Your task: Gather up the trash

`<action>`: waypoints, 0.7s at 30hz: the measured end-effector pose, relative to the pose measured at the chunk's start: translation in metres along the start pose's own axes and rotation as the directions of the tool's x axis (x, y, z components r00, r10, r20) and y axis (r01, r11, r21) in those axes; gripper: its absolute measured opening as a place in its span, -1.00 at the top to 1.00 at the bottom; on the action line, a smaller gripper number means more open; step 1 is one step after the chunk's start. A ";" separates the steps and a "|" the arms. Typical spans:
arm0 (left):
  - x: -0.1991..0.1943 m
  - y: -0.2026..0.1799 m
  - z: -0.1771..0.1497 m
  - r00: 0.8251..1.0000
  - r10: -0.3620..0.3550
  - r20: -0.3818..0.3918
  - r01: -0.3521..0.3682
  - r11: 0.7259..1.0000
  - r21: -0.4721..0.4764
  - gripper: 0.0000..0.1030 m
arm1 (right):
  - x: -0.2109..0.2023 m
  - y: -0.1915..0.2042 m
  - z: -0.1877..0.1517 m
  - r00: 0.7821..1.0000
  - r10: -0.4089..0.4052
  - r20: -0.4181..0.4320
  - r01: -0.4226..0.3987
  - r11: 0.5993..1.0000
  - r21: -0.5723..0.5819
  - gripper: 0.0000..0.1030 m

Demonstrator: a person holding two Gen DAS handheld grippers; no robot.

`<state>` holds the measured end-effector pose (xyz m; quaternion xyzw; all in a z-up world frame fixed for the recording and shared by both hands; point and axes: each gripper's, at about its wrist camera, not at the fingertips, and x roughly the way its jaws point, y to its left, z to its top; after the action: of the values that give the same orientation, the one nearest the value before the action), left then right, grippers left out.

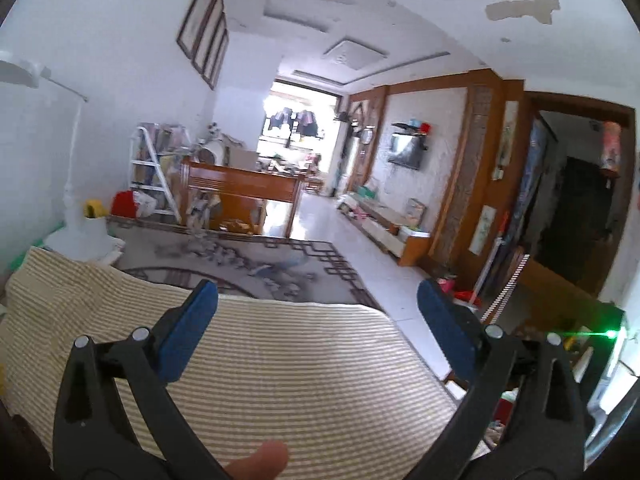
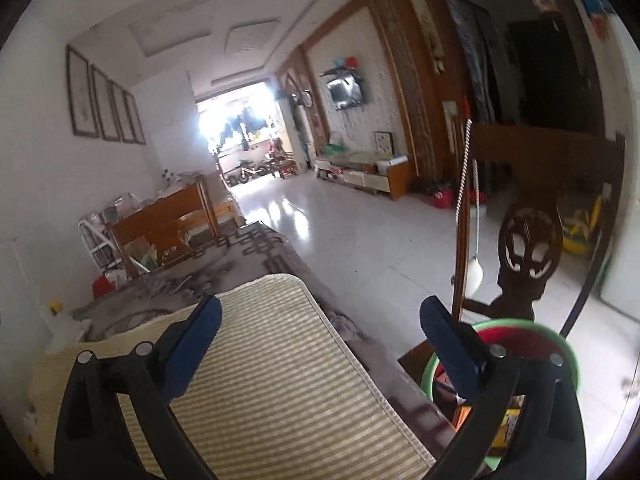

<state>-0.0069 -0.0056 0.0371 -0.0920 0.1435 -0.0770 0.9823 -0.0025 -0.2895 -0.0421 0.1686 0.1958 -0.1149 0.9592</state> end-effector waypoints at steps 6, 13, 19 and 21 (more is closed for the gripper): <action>-0.004 0.003 -0.002 0.999 0.039 -0.017 -0.039 0.999 0.003 -0.90 | -0.004 0.001 -0.006 1.000 -0.018 0.001 0.018 0.999 -0.037 -0.86; -0.008 0.001 -0.004 0.997 0.076 -0.001 -0.076 0.997 0.035 -0.90 | -0.006 0.002 -0.008 1.000 -0.011 -0.006 0.011 0.999 -0.052 -0.86; -0.004 0.004 -0.007 0.995 0.100 -0.023 -0.100 0.994 0.038 -0.90 | -0.005 0.002 -0.009 1.000 -0.011 -0.010 0.010 0.998 -0.056 -0.86; -0.004 0.005 -0.007 0.994 0.106 -0.028 -0.105 0.994 0.031 -0.90 | -0.005 0.002 -0.009 1.000 -0.010 -0.011 0.010 0.998 -0.057 -0.86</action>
<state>-0.0119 -0.0015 0.0301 -0.0686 0.1615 -0.0284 0.9841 -0.0096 -0.2833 -0.0476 0.1407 0.2052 -0.1132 0.9619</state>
